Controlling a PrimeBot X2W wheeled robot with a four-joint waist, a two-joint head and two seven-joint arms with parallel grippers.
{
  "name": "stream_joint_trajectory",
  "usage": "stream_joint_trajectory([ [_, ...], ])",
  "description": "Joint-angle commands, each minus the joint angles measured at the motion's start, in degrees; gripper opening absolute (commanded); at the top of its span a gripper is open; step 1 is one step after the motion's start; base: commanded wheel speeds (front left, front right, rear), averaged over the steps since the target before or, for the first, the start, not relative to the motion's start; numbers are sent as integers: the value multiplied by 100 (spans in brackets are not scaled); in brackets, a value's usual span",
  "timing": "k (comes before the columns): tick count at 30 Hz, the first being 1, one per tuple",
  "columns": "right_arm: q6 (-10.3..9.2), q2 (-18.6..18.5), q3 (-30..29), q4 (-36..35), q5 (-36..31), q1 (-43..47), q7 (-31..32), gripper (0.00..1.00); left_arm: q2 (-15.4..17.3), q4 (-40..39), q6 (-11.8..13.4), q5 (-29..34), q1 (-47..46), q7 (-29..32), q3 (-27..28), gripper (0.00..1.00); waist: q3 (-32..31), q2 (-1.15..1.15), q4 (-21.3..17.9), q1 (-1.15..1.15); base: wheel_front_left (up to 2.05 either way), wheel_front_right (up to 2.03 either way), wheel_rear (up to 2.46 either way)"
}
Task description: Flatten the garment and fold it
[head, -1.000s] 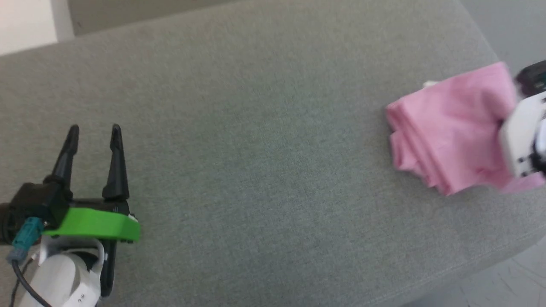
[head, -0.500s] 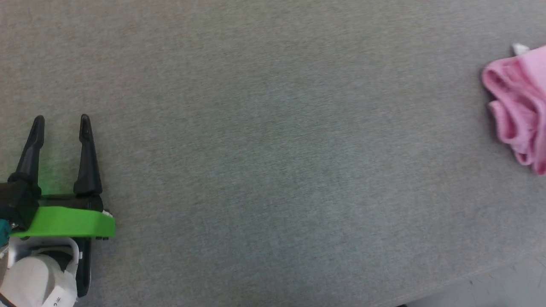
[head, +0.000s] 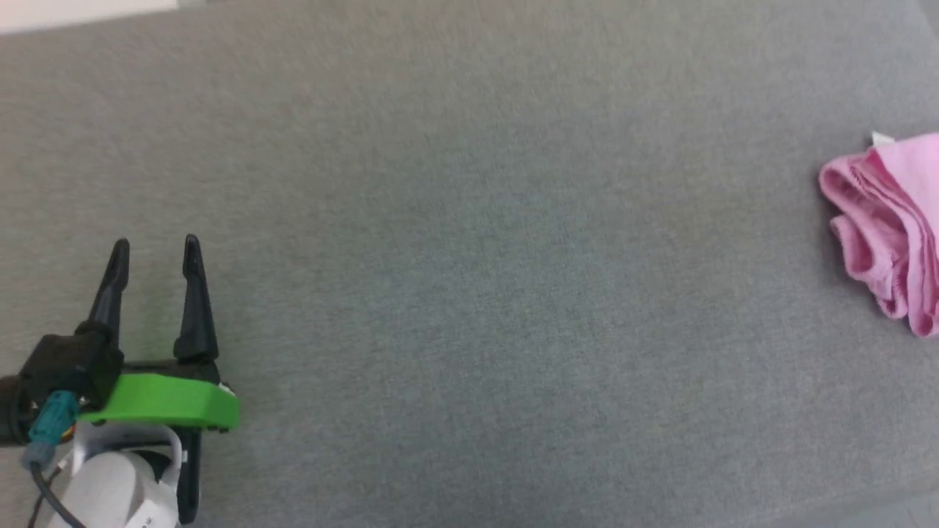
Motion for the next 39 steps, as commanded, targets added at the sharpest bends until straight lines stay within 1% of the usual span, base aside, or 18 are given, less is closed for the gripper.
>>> stream_joint_trajectory([
  [1,-10,137,134,-231,91,44,-96,100,-23,55,-3,-27,-35,-56,9,100,-772,0,442,0,0,0,0],
  [5,-10,680,207,-759,378,270,-317,100,-54,191,7,23,-105,-117,-24,100,-1136,0,690,0,0,0,0],
  [9,-10,1336,132,-1047,428,621,-847,100,-118,297,50,35,-130,-141,-59,100,-1434,0,898,0,0,0,0],
  [10,-10,1674,67,-1133,406,856,-1155,100,-149,367,71,19,-136,-151,-56,100,-1545,0,976,0,0,0,0],
  [12,-10,1923,83,-1162,351,1156,-1482,100,-200,456,119,9,-143,-159,-57,100,-1663,0,1057,0,0,0,0],
  [15,-10,2102,113,-1156,171,1554,-1995,100,-321,589,145,-57,-179,-176,-72,100,-1798,0,1166,0,0,0,0],
  [16,-10,2190,69,-1086,188,1797,-2339,100,-404,677,147,-89,-196,-194,-99,100,-1869,0,1221,0,0,0,0],
  [18,-10,2228,74,-987,236,2036,-2644,100,-493,767,154,-105,-212,-213,-135,100,-1927,0,1284,0,0,0,0],
  [22,-10,2239,91,-670,589,2492,-3240,100,-660,956,130,-141,-261,-250,-199,100,-2017,0,1432,0,0,0,0],
  [25,-10,2240,144,-485,496,2753,-3601,100,-729,1111,56,-155,-279,-271,-254,100,-2065,0,1521,0,0,0,0],
  [29,-10,2241,232,-388,254,3054,-3811,100,-748,1356,-139,-180,-293,-281,-393,100,-2136,0,1603,0,0,0,0],
  [35,-10,2241,370,-284,128,3435,-3918,100,-721,1677,-422,-240,-295,-291,-524,100,-2230,0,1646,0,0,0,0],
  [39,-10,2241,439,-237,9,3676,-3937,100,-689,1855,-524,-261,-270,-295,-574,100,-2293,0,1641,0,0,0,0],
])
